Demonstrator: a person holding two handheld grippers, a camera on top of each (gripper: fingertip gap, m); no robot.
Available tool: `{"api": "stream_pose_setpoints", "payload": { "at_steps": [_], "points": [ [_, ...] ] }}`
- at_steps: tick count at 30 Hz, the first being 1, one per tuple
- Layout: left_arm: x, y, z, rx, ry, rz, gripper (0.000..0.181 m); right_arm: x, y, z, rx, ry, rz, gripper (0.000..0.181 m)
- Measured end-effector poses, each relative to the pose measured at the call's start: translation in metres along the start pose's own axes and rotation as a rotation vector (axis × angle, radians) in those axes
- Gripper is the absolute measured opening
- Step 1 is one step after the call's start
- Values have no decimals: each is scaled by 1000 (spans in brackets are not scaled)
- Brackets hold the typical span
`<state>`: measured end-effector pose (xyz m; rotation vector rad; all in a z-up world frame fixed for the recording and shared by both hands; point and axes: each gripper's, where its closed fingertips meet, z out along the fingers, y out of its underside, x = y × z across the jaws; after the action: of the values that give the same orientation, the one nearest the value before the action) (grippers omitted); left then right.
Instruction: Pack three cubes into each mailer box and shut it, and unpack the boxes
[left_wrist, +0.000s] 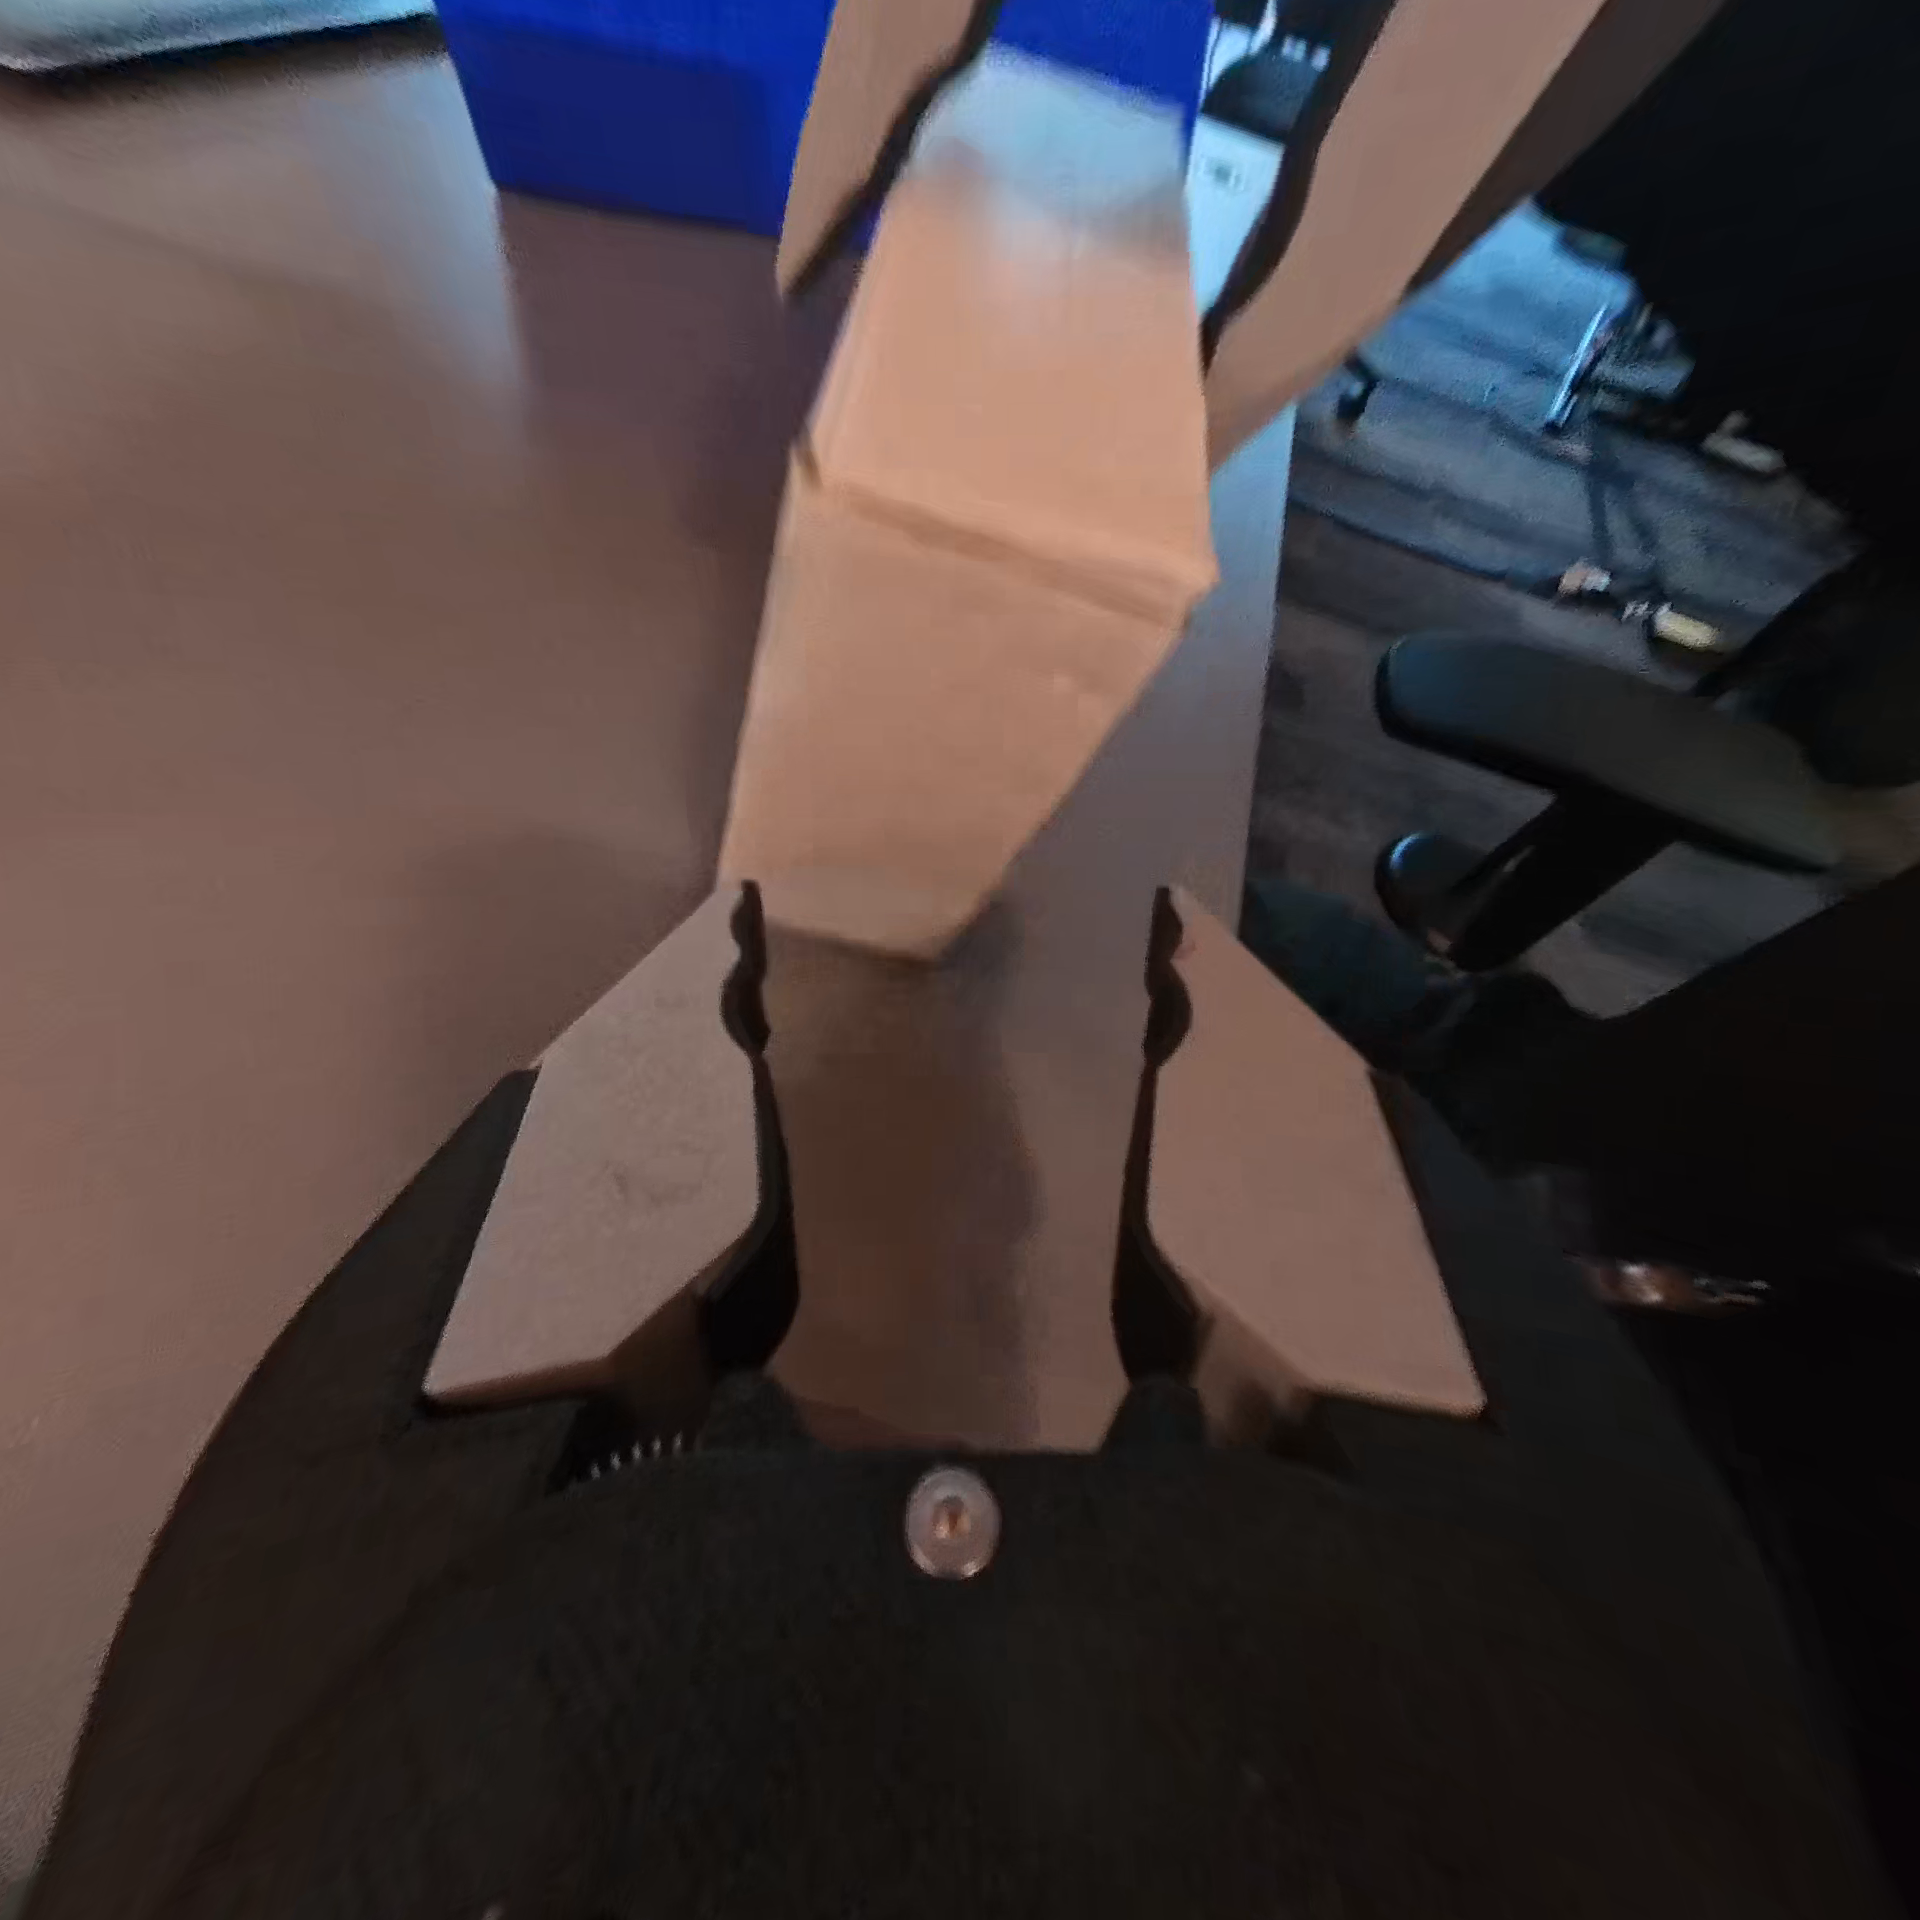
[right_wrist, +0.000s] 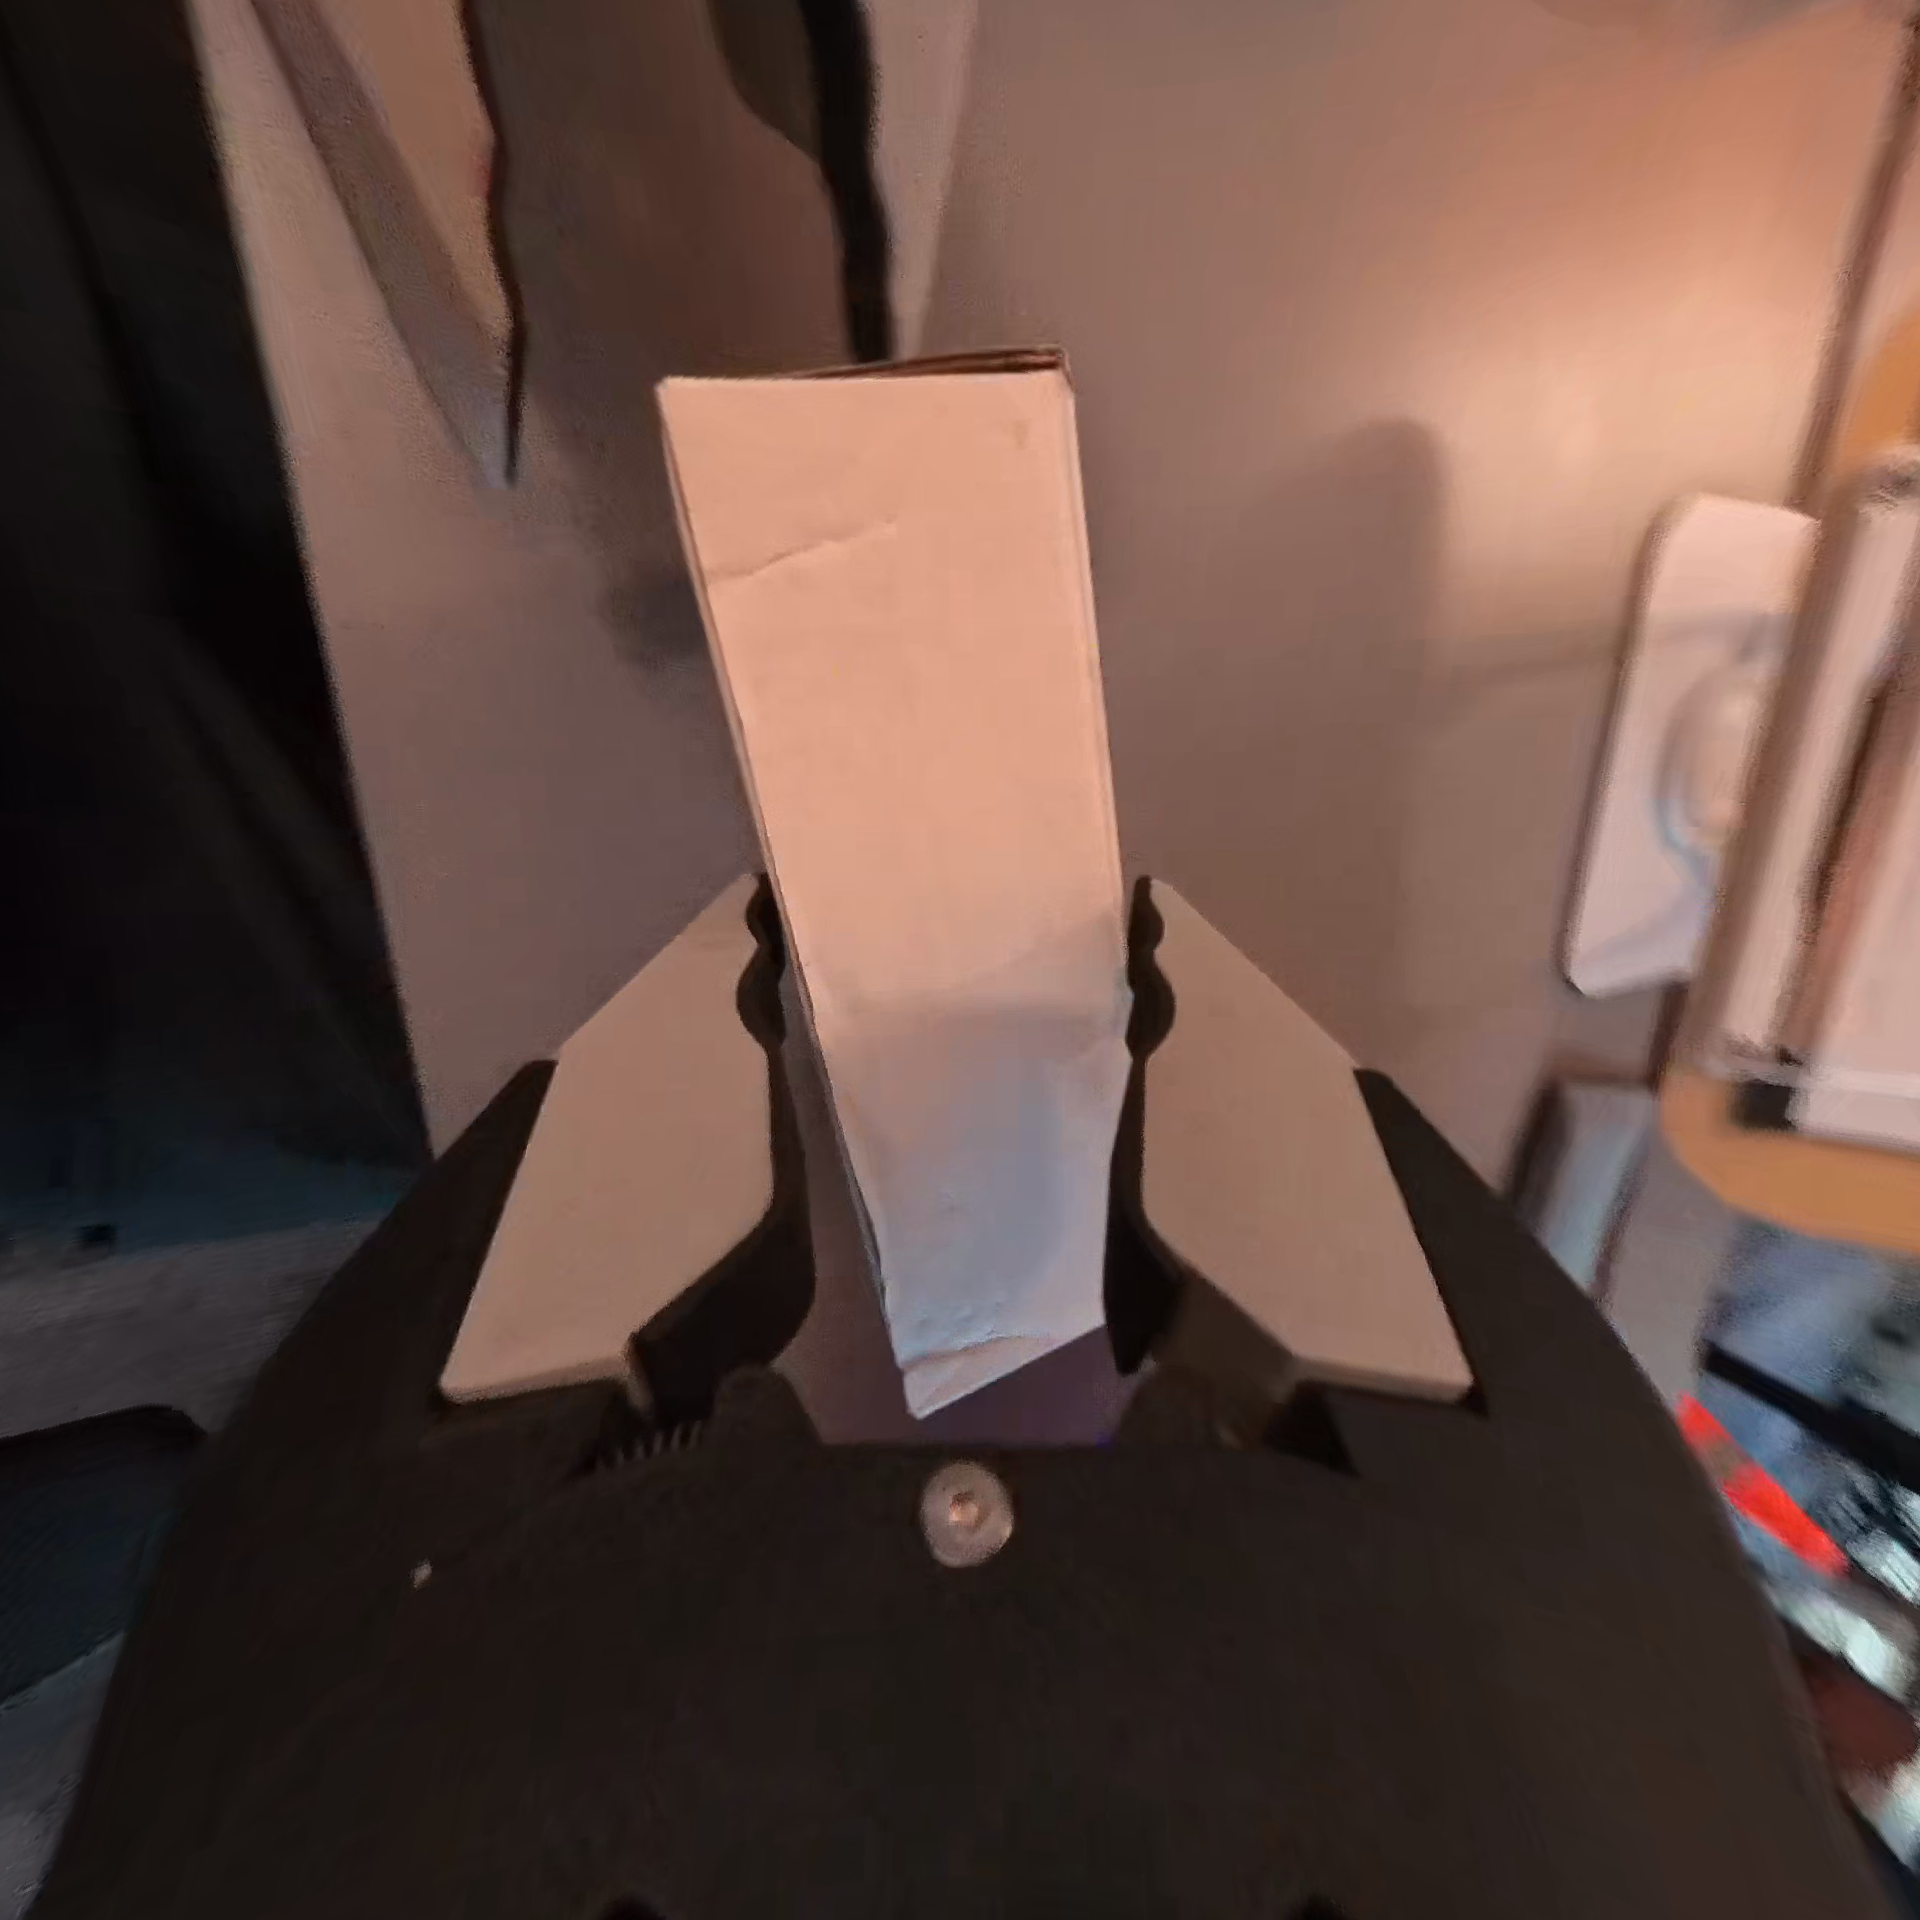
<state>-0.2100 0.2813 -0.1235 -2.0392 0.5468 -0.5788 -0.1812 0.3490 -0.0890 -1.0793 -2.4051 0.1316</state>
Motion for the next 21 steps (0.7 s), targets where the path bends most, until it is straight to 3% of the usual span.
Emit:
{"api": "stream_pose_setpoints", "payload": {
  "at_steps": [2,5,9,11,13,16,21],
  "points": [
    [-3,7,11,-49,-29,50,68,12,19,-21,-29,148,9,66],
    [-11,10,27,-111,-94,133,59,43,58,-75,-55,404,26,66],
    [-10,-8,45,-57,-92,223,47,100,146,-163,-103,789,75,66],
    [-9,-20,51,-8,-77,242,37,117,191,-190,-124,922,35,66],
    [-11,-32,54,50,-77,251,29,125,224,-194,-121,974,-67,65],
    [-16,-38,53,79,-95,231,29,137,275,-172,-201,946,-62,65],
    [-18,-44,45,145,-126,237,24,161,292,-131,-109,918,-46,64]
  ]
}}
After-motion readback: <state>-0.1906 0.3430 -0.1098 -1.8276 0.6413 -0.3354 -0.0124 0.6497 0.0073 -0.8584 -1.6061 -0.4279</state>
